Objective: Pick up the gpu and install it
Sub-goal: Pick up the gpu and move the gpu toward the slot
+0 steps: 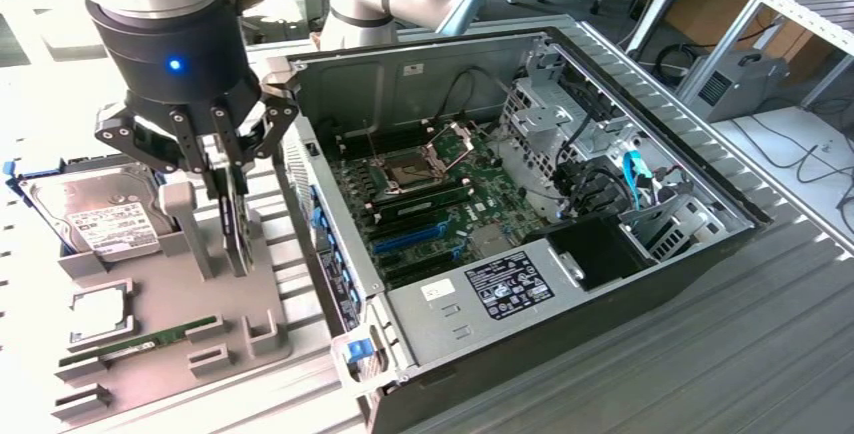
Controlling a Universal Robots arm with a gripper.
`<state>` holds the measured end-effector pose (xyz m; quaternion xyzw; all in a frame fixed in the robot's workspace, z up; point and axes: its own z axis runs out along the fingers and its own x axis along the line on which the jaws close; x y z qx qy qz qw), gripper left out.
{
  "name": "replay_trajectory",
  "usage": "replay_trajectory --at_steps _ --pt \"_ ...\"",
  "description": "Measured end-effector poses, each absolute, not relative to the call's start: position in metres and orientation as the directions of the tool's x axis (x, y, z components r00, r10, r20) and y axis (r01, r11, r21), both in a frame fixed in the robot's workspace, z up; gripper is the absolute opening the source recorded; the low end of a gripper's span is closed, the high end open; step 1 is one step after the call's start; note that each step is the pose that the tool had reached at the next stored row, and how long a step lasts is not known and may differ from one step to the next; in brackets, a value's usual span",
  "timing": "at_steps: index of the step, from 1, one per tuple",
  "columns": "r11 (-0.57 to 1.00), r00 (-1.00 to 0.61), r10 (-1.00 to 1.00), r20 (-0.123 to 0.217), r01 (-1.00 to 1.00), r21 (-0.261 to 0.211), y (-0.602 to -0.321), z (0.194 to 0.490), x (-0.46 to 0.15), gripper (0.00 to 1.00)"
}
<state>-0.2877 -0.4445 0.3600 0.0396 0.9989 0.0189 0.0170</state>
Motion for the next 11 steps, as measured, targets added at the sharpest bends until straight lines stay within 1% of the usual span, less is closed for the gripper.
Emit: replay_trajectory --at_steps 11 --pt "0.996 -0.996 0.08 -0.033 0.079 0.039 -0.4444 0.3646 -0.2876 0.27"
